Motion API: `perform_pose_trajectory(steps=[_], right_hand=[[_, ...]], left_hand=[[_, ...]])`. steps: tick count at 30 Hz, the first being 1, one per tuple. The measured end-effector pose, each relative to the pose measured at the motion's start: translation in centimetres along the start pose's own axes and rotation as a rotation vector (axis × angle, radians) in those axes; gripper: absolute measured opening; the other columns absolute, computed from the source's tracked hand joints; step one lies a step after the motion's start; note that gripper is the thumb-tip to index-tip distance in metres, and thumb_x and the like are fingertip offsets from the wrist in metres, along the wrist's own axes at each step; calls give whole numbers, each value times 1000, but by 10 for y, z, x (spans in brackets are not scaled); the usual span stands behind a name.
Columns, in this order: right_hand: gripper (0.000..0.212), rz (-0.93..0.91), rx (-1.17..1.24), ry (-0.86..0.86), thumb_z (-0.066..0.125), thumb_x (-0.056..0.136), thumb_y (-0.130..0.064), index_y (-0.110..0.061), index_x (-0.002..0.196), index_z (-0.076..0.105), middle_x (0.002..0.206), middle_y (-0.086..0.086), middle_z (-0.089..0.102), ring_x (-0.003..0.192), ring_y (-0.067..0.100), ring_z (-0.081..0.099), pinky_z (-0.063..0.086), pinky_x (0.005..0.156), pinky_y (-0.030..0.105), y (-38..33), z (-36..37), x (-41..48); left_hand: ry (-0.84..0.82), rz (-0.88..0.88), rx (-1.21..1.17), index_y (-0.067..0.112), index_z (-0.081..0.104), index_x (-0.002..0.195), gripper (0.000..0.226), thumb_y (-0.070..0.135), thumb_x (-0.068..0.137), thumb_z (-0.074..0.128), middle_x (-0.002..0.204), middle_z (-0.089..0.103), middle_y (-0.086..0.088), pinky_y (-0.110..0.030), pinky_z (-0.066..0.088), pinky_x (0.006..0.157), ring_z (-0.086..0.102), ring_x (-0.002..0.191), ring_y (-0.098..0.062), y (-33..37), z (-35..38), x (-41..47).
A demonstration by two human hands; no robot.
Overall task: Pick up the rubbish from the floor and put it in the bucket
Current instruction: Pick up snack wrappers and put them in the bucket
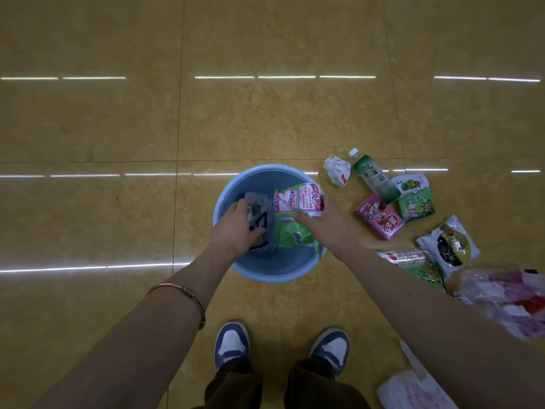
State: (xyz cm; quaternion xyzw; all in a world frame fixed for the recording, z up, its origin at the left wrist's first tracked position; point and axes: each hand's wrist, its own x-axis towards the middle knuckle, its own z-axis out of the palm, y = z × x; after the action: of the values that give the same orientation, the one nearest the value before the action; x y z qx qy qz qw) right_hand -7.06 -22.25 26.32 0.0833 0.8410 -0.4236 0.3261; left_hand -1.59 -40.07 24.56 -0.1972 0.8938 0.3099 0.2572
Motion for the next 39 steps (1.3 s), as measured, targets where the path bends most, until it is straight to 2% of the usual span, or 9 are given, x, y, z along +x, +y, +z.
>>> perform_pose_trajectory(steps=[2, 4, 8, 11, 17, 28, 31, 36, 39], right_hand=[[45, 0, 1, -7, 71, 81, -30, -16, 117, 48, 106, -2, 62, 97, 17, 61, 53, 84, 38, -3, 3, 2], [42, -7, -7, -11, 70, 82, -29, -15, 116, 49, 109, 2, 63, 97, 18, 62, 52, 88, 43, -7, 4, 2], [59, 22, 80, -116, 68, 85, -36, -10, 133, 43, 131, 3, 54, 113, 15, 54, 46, 95, 32, -24, -1, -8], [71, 39, 98, -181, 64, 87, -42, -13, 144, 33, 146, 3, 41, 131, 18, 44, 40, 107, 40, -32, -7, -21], [77, 15, 138, -164, 66, 85, -42, -17, 147, 28, 153, 0, 32, 139, 15, 33, 32, 112, 36, -46, -38, -62], [85, 11, 368, 175, 72, 78, -45, -18, 146, 28, 147, 0, 39, 134, 17, 39, 39, 107, 36, -58, -164, -140], [78, 22, 431, 277, 71, 82, -39, -16, 145, 30, 129, -3, 45, 117, 9, 45, 45, 87, 18, -40, -197, -176], [75, 83, 494, 440, 70, 82, -40, -18, 143, 33, 133, -6, 44, 124, 14, 46, 41, 104, 38, 7, -252, -238], [76, 130, 540, 549, 70, 81, -41, -18, 144, 33, 140, -2, 45, 123, 14, 48, 45, 99, 36, 43, -280, -274]], left_hand=[[9, 6, 12, 17, 34, 137, 62, 32, 85, 65, 137, 45, -3, -41, 47, 91, 51, 118, -23, 0, -3, -2], [27, 12, 17, 18, 35, 136, 61, 32, 85, 64, 137, 43, -3, -41, 47, 91, 50, 119, -23, 1, -7, -5], [57, 12, 27, 20, 36, 137, 61, 32, 85, 64, 140, 39, -1, -41, 44, 94, 43, 125, -24, 0, -18, -16], [28, 45, 50, 19, 34, 139, 69, 36, 80, 67, 142, 38, -5, -43, 32, 107, 36, 130, -28, 1, -29, -26], [-25, 79, 84, 16, 25, 143, 75, 32, 82, 66, 147, 28, -7, -41, 25, 111, 25, 135, -29, 30, -60, -56], [-75, 436, 144, 17, 23, 145, 68, 28, 88, 59, 149, 24, -8, -40, 29, 106, 24, 135, -29, 189, -103, -87], [-101, 561, 135, 15, 30, 143, 61, 28, 89, 57, 146, 30, -9, -38, 30, 105, 30, 133, -28, 236, -93, -108], [-145, 739, 112, 12, 42, 135, 48, 24, 91, 54, 138, 38, -8, -34, 35, 104, 41, 126, -23, 306, -62, -148], [-178, 816, 131, 12, 44, 134, 46, 19, 90, 54, 136, 39, -8, -33, 39, 100, 44, 123, -21, 345, -35, -172]])
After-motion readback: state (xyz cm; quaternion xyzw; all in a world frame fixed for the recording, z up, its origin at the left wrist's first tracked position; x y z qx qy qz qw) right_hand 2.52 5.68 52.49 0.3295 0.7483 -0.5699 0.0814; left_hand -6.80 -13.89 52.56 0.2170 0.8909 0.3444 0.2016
